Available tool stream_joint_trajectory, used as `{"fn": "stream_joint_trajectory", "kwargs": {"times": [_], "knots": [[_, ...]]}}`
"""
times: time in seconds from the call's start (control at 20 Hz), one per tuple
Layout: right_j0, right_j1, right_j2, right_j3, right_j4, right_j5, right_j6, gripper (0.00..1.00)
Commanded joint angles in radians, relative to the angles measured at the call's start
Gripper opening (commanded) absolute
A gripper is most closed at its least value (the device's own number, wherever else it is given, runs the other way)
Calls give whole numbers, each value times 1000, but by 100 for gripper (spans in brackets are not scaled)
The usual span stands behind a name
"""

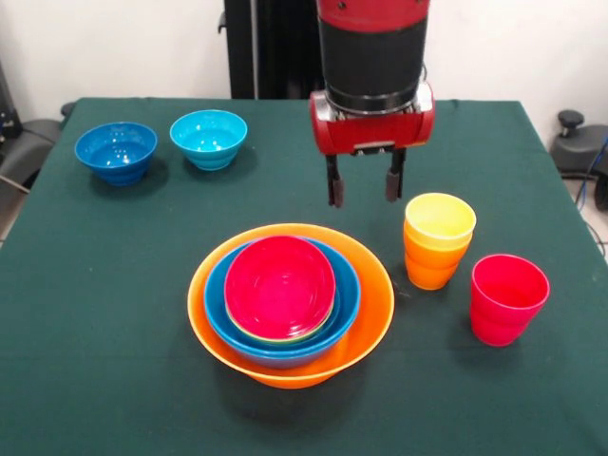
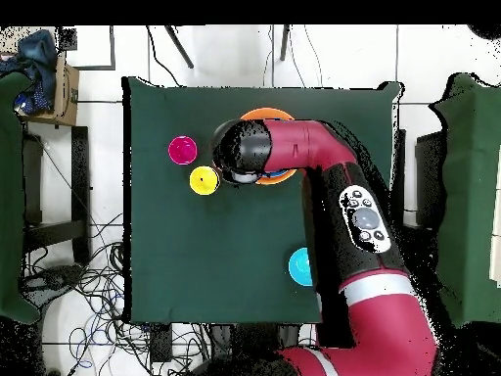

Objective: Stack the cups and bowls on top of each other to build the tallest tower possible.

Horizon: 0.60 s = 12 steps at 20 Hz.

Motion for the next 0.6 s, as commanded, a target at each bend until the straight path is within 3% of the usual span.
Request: {"fn": "stream_joint_trajectory", "kwargs": {"times": [0.05, 0.6], "knots": [[12, -3, 43, 27, 6, 80, -58, 100], [61, 45, 13, -22, -15, 69, -7, 100]]}}
